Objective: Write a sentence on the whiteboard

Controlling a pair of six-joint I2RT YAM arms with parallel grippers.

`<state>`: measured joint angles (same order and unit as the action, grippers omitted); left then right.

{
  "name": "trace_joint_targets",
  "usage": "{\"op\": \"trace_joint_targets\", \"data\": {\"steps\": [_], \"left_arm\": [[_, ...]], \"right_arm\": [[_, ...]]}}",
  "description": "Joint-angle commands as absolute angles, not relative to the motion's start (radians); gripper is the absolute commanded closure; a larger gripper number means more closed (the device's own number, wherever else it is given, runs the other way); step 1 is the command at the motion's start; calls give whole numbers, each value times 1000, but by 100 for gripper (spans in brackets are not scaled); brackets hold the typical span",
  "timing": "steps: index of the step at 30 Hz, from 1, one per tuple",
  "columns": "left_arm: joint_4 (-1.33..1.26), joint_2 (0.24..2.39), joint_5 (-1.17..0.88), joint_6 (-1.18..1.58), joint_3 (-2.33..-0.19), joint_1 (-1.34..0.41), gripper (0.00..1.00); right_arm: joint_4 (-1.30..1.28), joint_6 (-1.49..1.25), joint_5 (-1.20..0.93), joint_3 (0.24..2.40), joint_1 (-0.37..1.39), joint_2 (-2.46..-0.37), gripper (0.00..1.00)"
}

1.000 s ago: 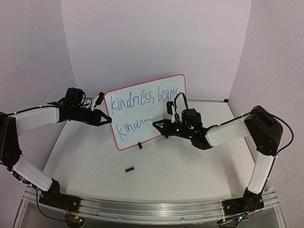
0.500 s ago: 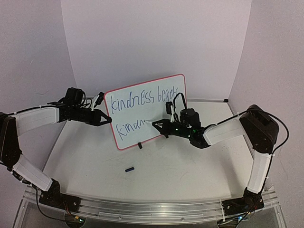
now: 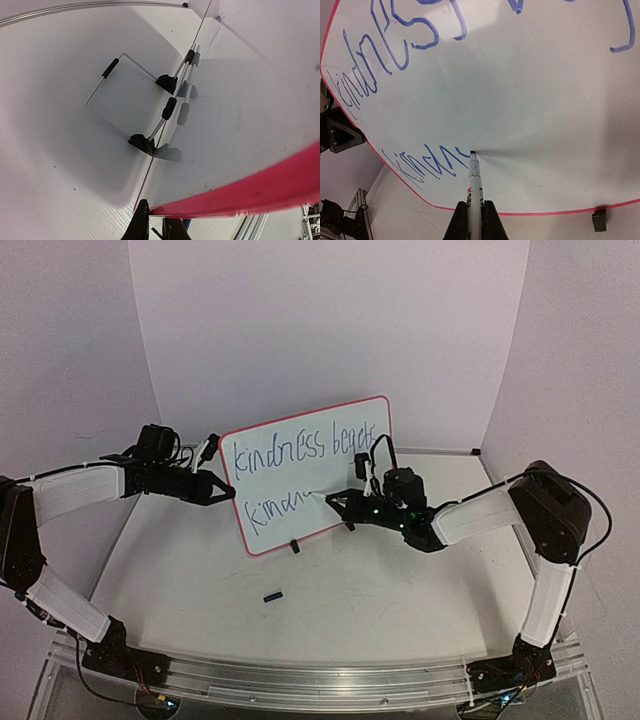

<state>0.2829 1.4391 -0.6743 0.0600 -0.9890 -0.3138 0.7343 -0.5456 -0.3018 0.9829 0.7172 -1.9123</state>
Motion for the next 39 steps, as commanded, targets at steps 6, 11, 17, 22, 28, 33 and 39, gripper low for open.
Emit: {"op": "trace_joint_targets", "data": {"steps": [6,11,17,22,28,33,39], "left_arm": [[327,1439,-624,5,-1016,-326,100],[327,1439,-624,5,-1017,-326,100],[327,1440,-624,5,-1017,-325,100],[327,1439,-625,5,-1017,-326,100],[327,1440,-626,5,-1016,-326,100],[327,1440,-626,5,-1016,-326,100],[327,1440,-626,5,-1016,-325,100]], "right_arm": [[764,-525,-297,1026,702,-1877,100],[765,-536,-336,1055,702,-1921,100],[760,-550,-369,1074,703,-1959,100],[759,-557,-368,1054,703,-1962,100],[760,-563,-351,1005,702,-1950,100],[759,-564,-344,989,702,-1952,100],[757,-561,-331,979,702,-1939,100]]}}
